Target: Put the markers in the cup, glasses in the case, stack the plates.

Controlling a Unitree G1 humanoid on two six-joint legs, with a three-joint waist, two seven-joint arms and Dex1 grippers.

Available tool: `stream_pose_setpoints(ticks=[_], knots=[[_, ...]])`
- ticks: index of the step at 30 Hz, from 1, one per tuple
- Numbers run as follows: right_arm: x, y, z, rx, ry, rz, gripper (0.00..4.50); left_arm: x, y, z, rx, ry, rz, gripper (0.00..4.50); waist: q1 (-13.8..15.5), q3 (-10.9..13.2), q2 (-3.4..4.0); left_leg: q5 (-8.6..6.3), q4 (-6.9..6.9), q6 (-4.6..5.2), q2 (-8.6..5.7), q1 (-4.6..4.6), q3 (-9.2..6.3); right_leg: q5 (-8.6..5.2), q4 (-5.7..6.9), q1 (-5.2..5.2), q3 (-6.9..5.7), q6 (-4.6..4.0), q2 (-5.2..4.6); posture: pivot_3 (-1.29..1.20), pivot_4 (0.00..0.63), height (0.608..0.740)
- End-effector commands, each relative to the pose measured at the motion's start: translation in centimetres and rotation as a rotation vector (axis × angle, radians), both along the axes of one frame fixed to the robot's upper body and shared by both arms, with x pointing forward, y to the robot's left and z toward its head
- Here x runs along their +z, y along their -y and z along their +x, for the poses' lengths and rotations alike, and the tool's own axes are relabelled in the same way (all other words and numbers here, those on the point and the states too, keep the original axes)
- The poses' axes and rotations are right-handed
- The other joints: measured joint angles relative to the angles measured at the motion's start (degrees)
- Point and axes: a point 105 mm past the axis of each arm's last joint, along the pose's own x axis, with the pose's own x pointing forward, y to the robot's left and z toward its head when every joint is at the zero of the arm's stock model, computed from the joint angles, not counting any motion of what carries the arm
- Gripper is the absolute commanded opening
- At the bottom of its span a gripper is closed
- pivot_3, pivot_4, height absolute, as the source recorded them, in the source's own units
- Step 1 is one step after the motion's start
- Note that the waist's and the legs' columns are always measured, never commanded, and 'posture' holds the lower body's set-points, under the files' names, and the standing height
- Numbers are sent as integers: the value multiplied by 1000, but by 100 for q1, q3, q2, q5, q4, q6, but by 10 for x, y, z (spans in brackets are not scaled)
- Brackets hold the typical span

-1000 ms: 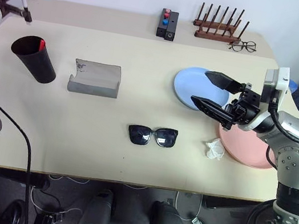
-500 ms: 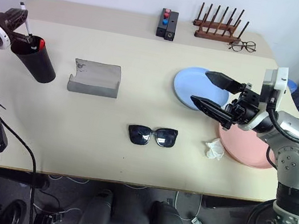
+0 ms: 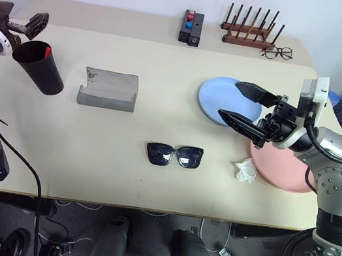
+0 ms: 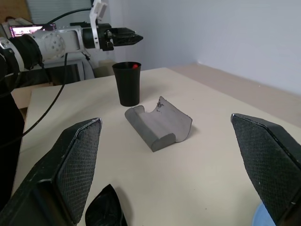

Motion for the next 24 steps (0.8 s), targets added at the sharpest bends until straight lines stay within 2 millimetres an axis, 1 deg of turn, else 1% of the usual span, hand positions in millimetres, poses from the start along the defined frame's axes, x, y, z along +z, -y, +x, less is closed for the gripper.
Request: stream_pose_setpoints(ticks=[1, 2, 3, 4, 5, 6, 7, 8, 9, 10, 11, 13, 14, 17, 21, 24], knots=[[11, 2, -3, -7, 55, 3, 4500, 40, 12, -7, -57, 111, 18, 4441, 3, 0, 0, 0, 0, 0, 0, 0, 0, 0, 0, 0, 0, 0, 0, 0, 150, 740], [11, 2, -2, -8, 55, 3, 4500, 42, 16, -6, -78, 109, 17, 4441, 2, 0, 0, 0, 0, 0, 0, 0, 0, 0, 0, 1, 0, 0, 0, 0, 150, 740], [11, 2, -2, -9, 54, 4, 4500, 41, 36, -5, -196, 71, 14, 4441, 0, 0, 0, 0, 0, 0, 0, 0, 0, 0, 0, 1, 0, 0, 0, 0, 150, 740], [10, 2, -2, -10, 54, 4, 4500, 38, 61, -5, -350, 12, 17, 4441, 2, 0, 0, 0, 0, 0, 0, 0, 0, 0, 0, 1, 0, 0, 0, 0, 150, 740], [10, 2, -2, -10, 54, 4, 4500, 36, 79, -8, -460, -31, 18, 4441, 15, 0, 0, 0, 0, 0, 0, 0, 0, 0, 0, 1, 0, 0, 0, 0, 150, 740], [10, 2, -1, -11, 53, 4, 4500, 33, 94, -12, -556, -79, 16, 4441, 32, 0, 0, 0, 0, 0, 0, 0, -1, 0, -1, 5, 0, 0, 0, 0, 150, 740], [10, 2, -2, -9, 52, 5, 4500, 29, 108, -16, -632, -109, 71, 4441, 30, 0, 0, 0, 2, -1, -1, 1, -1, -1, -2, 8, 0, -1, 0, 0, 150, 740], [9, 4, -3, -9, 51, 3, 4500, 21, 122, -19, -711, -166, 130, 4441, 16, 0, 0, 0, 4, -1, 0, 1, -1, -1, -5, 10, 0, -1, 0, 0, 150, 740], [8, 6, -3, -8, 48, -1, 4500, 13, 133, -22, -782, -220, 184, 4441, -1, 0, 0, 0, 4, -1, -1, 1, -1, -1, -7, 11, 0, -2, 0, 0, 150, 740], [7, 7, -4, -7, 46, -4, 4500, 7, 140, -24, -823, -256, 216, 4441, -7, 0, 0, 0, 4, -1, 0, 2, -1, 0, -7, 11, 1, -2, 0, 0, 150, 740], [6, 9, -6, -3, 45, -15, 4500, -4, 146, -27, -871, -342, 252, 4441, -13, 0, 1, 0, 2, -1, 0, 4, -1, -1, -7, 11, 1, -2, 0, 0, 150, 740], [4, 15, -8, -4, 48, -36, 4500, -21, 152, -26, -920, -418, 349, 4441, -28, 0, 3, 0, -2, 0, 0, 6, -1, -1, -5, 10, 1, -3, 1, 0, 150, 740], [3, 18, -11, -1, 47, -45, 4500, -31, 151, -25, -928, -478, 391, 4441, -31, 0, 3, 0, -3, 0, 0, 6, -1, -1, -6, 9, 1, -3, 2, 0, 150, 740], [2, 23, -16, 3, 45, -58, 4500, -50, 145, -23, -935, -595, 450, 4441, -27, 1, 3, 0, -3, 1, 0, 5, -1, -2, -6, 6, 1, -4, 2, 0, 150, 740], [-8, 33, -22, -35, 36, -111, 4500, -73, 137, -8, -861, -638, 572, 4441, 7, 0, 2, 0, -2, 1, 1, 2, -2, -4, -8, 5, 1, -7, 2, 0, 150, 740], [-10, 39, -27, -73, 27, -107, 4500, -78, 145, 0, -861, -630, 578, 4441, 59, 1, 2, 0, 5, 1, 0, -5, -3, -4, -10, 5, 1, -7, 1, 0, 150, 740]])
